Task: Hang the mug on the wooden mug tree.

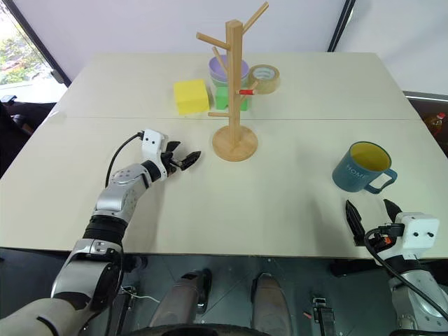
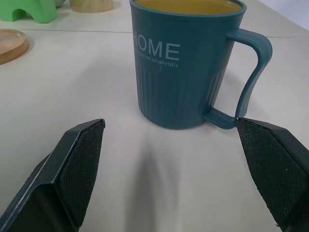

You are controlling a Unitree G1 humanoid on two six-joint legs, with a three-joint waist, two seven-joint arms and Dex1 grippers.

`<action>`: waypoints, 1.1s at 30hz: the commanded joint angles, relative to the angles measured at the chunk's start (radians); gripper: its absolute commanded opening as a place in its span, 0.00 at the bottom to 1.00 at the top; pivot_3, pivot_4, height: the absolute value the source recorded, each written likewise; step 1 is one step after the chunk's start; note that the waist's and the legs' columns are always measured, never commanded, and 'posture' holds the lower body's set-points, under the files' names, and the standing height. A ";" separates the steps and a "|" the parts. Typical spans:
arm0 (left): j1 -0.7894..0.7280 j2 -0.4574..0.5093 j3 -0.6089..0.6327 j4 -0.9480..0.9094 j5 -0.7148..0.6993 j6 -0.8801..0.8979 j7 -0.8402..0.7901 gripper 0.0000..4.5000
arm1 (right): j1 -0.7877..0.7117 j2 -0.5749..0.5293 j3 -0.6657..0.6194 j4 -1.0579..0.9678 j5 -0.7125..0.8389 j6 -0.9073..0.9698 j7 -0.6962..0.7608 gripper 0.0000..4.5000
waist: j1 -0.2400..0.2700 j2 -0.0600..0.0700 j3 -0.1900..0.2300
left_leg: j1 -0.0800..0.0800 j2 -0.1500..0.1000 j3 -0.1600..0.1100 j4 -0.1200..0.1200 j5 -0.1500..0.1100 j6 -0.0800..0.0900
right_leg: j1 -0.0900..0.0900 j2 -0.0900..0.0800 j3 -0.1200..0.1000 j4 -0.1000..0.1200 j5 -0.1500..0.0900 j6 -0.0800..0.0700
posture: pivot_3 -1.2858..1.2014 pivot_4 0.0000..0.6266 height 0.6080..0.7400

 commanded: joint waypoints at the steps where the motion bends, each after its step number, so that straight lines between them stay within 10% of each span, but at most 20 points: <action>1: -0.001 0.011 0.013 -0.040 0.000 -0.011 -0.004 1.00 | 0.004 -0.003 -0.010 -0.017 0.009 -0.006 -0.008 1.00 | 0.000 0.000 0.000 | 0.000 0.000 0.000 0.000 0.000 0.000 | 0.000 0.000 0.000 0.000 0.000 0.000 | 0.52 0.24 1.00; 33: 0.054 0.000 -0.369 -0.617 -0.199 0.218 -0.554 1.00 | -0.151 0.008 -0.016 0.043 -0.088 0.069 -0.305 1.00 | -0.001 0.004 -0.002 | 0.000 0.002 0.001 0.001 0.000 0.000 | 0.001 0.000 0.001 0.000 0.001 -0.002 | 0.52 0.24 1.00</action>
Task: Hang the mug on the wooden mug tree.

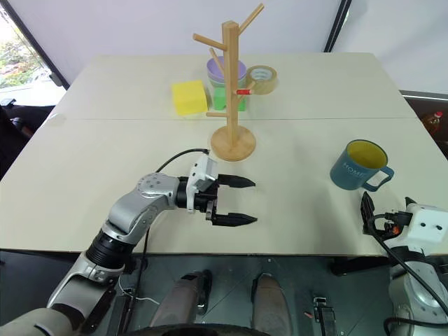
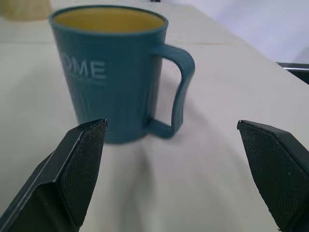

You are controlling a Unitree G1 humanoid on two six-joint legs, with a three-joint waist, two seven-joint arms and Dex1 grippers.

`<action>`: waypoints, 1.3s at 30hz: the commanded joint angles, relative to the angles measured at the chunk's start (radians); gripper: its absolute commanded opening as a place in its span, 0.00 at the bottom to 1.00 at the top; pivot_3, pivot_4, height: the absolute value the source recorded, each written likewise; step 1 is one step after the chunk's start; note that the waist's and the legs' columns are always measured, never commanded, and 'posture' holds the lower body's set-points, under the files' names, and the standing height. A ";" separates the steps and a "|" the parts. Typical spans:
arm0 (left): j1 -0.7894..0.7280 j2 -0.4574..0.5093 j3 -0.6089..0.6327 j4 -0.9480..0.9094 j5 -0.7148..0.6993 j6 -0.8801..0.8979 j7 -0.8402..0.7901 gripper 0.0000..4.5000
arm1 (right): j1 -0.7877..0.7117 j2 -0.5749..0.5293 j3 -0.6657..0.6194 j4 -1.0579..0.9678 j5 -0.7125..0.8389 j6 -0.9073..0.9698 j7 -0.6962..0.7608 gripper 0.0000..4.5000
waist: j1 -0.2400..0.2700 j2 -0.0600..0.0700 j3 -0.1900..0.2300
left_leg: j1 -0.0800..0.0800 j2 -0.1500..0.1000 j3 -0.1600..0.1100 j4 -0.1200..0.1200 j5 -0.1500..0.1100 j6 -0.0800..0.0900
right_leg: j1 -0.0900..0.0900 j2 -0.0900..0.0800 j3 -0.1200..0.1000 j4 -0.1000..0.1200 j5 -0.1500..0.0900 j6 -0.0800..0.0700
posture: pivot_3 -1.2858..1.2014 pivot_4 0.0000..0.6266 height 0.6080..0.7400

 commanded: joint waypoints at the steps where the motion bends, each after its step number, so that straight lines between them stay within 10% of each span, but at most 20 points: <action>1: -0.037 -0.014 0.001 -0.036 -0.015 -0.006 -0.001 1.00 | -0.070 -0.011 -0.006 0.064 -0.039 0.006 -0.056 1.00 | 0.000 0.000 0.000 | 0.000 0.000 0.000 0.000 0.000 0.000 | 0.000 0.000 0.000 0.000 0.000 0.000 | 0.52 0.24 1.00; 18: -0.014 0.026 0.018 -0.054 -0.008 -0.015 0.024 1.00 | -0.251 -0.057 0.008 0.311 -0.111 -0.027 -0.077 1.00 | -0.003 0.000 0.000 | 0.001 -0.002 0.001 0.001 0.000 0.001 | 0.001 0.001 0.000 0.002 0.001 -0.001 | 0.52 0.24 1.00; 21: -0.008 0.029 0.019 -0.052 -0.004 -0.018 0.032 1.00 | -0.271 -0.060 0.011 0.338 -0.113 -0.039 -0.066 0.82 | -0.003 0.000 0.000 | 0.001 -0.002 0.001 0.001 0.000 0.001 | 0.000 0.001 0.000 0.003 0.001 -0.002 | 0.52 0.24 1.00; 28: 0.001 0.044 0.037 -0.037 0.004 -0.030 0.059 1.00 | -0.287 -0.062 0.034 0.333 -0.094 -0.048 -0.012 0.01 | -0.003 0.001 0.000 | 0.001 -0.002 0.000 0.001 0.000 0.001 | 0.001 0.002 0.000 0.003 0.001 -0.002 | 0.52 0.24 1.00; 39: -0.022 0.127 0.214 0.145 0.017 -0.113 0.117 1.00 | -0.363 -0.312 0.185 -0.115 0.032 0.136 0.268 0.01 | -0.027 0.002 0.001 | 0.002 -0.002 0.001 0.001 0.000 0.001 | 0.000 0.002 0.001 0.006 0.000 0.001 | 0.52 0.24 1.00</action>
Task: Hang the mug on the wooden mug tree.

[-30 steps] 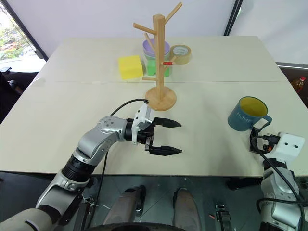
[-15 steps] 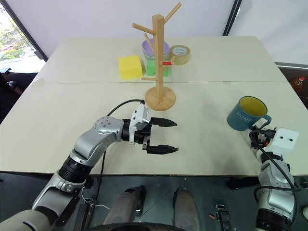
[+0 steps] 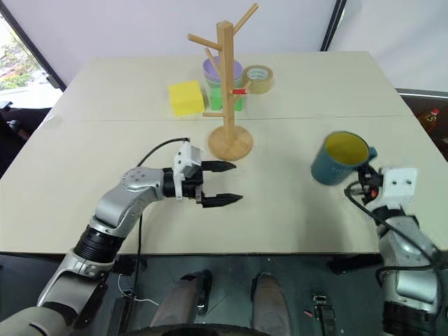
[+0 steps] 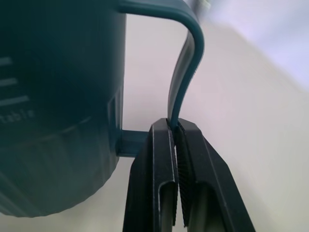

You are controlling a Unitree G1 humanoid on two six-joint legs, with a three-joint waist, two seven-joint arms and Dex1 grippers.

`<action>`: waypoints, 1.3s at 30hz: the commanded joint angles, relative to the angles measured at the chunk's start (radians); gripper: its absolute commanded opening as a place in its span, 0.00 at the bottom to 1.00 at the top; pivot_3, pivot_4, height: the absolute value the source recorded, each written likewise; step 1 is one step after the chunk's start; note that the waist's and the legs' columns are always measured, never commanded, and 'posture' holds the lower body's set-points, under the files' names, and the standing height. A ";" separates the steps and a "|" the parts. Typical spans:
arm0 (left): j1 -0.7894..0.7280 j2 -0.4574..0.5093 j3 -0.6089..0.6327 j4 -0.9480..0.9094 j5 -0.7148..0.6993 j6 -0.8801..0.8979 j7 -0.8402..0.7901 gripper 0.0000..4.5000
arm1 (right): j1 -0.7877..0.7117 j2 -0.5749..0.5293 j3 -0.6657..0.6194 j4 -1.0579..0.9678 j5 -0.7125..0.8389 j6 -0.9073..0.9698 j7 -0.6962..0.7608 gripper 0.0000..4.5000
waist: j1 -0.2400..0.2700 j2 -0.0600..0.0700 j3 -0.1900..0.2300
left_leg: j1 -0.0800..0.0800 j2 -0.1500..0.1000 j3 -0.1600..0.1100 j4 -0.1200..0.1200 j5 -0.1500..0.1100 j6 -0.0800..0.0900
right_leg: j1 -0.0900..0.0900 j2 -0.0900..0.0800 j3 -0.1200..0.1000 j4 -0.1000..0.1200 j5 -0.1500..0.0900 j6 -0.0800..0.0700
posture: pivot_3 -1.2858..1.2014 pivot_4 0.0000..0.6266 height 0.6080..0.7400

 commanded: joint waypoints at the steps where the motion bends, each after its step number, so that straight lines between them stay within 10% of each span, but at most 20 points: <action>1: -0.033 0.029 0.094 0.061 0.001 -0.061 0.012 1.00 | -0.127 -0.113 0.075 -0.206 0.106 0.113 0.115 0.01 | -0.004 0.000 0.000 | 0.000 0.000 0.000 0.000 0.000 0.000 | 0.000 0.000 0.000 0.000 0.000 0.000 | 0.52 0.24 1.00; 13: -0.062 0.079 0.227 0.070 -0.051 -0.109 -0.007 1.00 | -0.671 -0.204 0.451 -0.029 0.017 0.315 0.296 0.01 | 0.011 -0.004 0.002 | -0.005 -0.002 -0.001 0.000 -0.002 0.002 | -0.001 -0.003 0.000 -0.006 0.002 0.002 | 0.52 0.24 1.00; 39: -0.042 0.086 0.288 -0.095 -0.181 -0.020 0.034 1.00 | -0.922 -0.044 0.574 0.329 -0.206 0.265 0.362 0.01 | -0.004 -0.004 0.002 | -0.003 -0.002 0.000 -0.001 -0.001 0.002 | -0.002 0.000 0.000 -0.001 0.003 0.003 | 0.52 0.24 1.00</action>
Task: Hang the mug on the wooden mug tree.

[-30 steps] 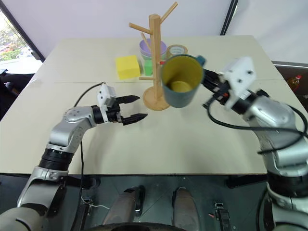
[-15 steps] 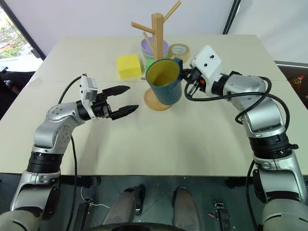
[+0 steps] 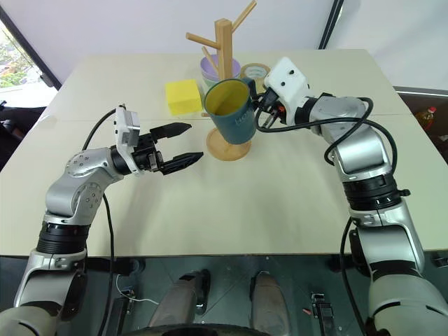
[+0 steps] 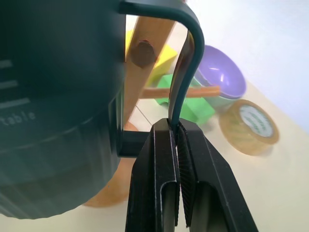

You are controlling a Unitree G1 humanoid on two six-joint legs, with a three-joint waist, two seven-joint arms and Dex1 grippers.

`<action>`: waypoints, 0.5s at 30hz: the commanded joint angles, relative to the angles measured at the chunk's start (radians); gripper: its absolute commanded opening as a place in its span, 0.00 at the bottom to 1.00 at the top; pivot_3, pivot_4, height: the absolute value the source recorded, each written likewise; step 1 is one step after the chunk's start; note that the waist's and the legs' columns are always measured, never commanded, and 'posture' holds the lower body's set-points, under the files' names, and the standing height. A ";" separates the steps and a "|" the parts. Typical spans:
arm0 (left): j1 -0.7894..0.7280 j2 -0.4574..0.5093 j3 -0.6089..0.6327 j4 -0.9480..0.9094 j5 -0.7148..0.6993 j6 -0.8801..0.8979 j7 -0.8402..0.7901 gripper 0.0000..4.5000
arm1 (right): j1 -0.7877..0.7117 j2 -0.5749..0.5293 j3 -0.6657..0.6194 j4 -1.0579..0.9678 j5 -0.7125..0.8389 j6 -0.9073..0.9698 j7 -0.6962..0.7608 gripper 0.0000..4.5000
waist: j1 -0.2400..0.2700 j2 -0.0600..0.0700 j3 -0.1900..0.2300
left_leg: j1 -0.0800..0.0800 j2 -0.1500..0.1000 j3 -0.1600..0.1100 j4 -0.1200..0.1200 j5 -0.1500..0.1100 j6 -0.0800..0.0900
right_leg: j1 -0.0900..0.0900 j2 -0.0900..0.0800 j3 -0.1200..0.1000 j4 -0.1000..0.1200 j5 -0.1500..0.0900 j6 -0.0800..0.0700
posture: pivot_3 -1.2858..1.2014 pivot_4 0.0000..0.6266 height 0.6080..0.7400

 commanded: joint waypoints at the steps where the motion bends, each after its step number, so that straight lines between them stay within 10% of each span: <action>1: -0.033 0.001 0.051 -0.048 -0.043 0.004 0.024 1.00 | -0.043 0.019 -0.002 0.016 -0.022 -0.037 0.009 0.01 | 0.000 0.000 0.000 | 0.000 0.000 0.000 0.000 0.000 0.000 | 0.000 0.000 0.000 0.000 0.000 0.000 | 0.52 0.24 1.00; 10: -0.039 0.013 0.064 -0.057 -0.052 -0.004 0.049 1.00 | -0.055 0.053 0.007 0.064 -0.046 -0.069 0.035 0.01 | 0.000 0.000 0.000 | 0.000 0.000 0.000 0.000 0.000 0.000 | 0.000 0.000 0.000 0.000 0.000 0.000 | 0.52 0.24 1.00; 15: -0.036 0.016 0.065 -0.062 -0.055 -0.006 0.057 1.00 | -0.053 0.052 -0.004 0.065 -0.060 -0.086 0.028 0.46 | -0.001 0.000 0.000 | 0.000 0.000 0.000 0.000 0.000 0.000 | 0.000 0.000 0.000 0.001 0.000 0.000 | 0.52 0.24 1.00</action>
